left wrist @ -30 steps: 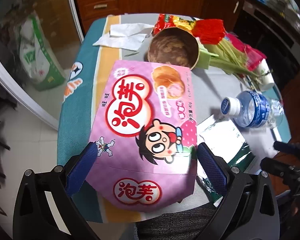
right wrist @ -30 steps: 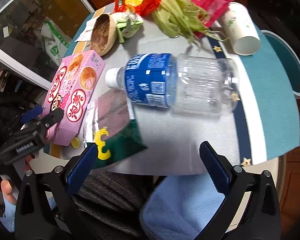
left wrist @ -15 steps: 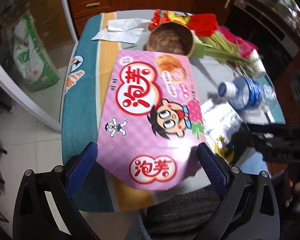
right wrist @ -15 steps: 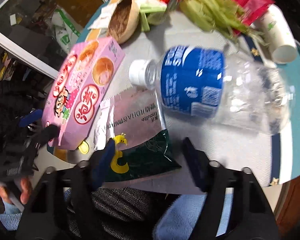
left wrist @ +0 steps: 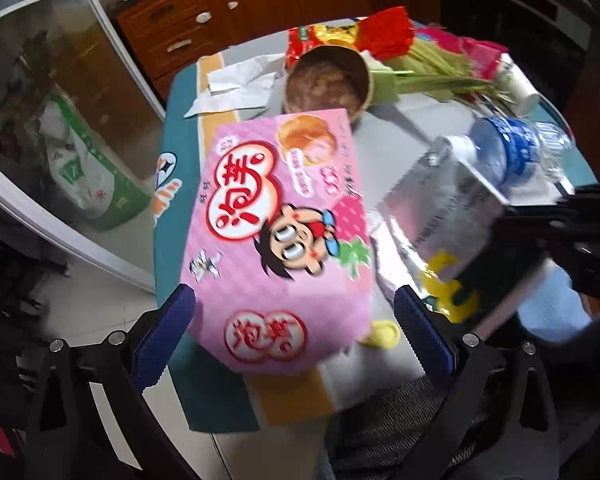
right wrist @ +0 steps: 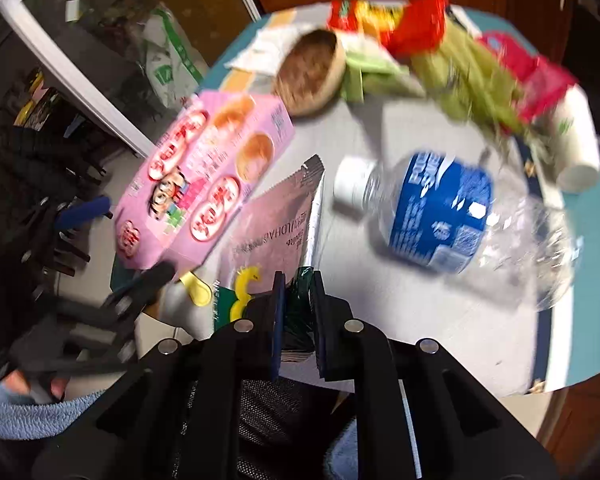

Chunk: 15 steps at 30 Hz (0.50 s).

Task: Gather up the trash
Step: 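Reach the right tool to the silver-green snack bag and grasp it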

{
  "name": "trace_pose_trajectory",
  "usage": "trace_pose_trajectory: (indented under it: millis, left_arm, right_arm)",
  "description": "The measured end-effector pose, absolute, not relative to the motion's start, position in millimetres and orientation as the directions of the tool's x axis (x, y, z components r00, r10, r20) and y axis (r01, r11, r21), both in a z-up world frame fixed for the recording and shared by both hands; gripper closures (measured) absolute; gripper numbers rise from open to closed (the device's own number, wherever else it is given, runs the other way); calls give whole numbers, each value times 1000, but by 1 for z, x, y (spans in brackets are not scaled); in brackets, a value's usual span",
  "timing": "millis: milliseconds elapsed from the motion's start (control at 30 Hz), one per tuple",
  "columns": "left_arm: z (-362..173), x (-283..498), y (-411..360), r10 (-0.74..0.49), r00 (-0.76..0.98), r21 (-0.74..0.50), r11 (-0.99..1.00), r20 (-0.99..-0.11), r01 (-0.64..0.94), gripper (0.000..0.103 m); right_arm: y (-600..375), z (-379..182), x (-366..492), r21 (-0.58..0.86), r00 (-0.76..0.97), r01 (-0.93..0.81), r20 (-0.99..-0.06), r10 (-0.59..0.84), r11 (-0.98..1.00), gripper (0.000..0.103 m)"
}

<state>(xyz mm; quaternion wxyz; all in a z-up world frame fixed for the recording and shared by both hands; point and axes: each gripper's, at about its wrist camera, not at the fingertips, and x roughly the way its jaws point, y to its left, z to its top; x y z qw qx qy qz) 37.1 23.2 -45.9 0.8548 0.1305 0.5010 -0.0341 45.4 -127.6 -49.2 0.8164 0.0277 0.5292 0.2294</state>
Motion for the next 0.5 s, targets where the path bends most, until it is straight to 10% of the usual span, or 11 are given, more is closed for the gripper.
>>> trace_pose_trajectory:
  millis: [500]
  left_arm:
    - [-69,121,12,132,348,253,909,-928,330,4]
  right_arm:
    - [-148,-37,53,262,388,-330,-838,384,907,91]
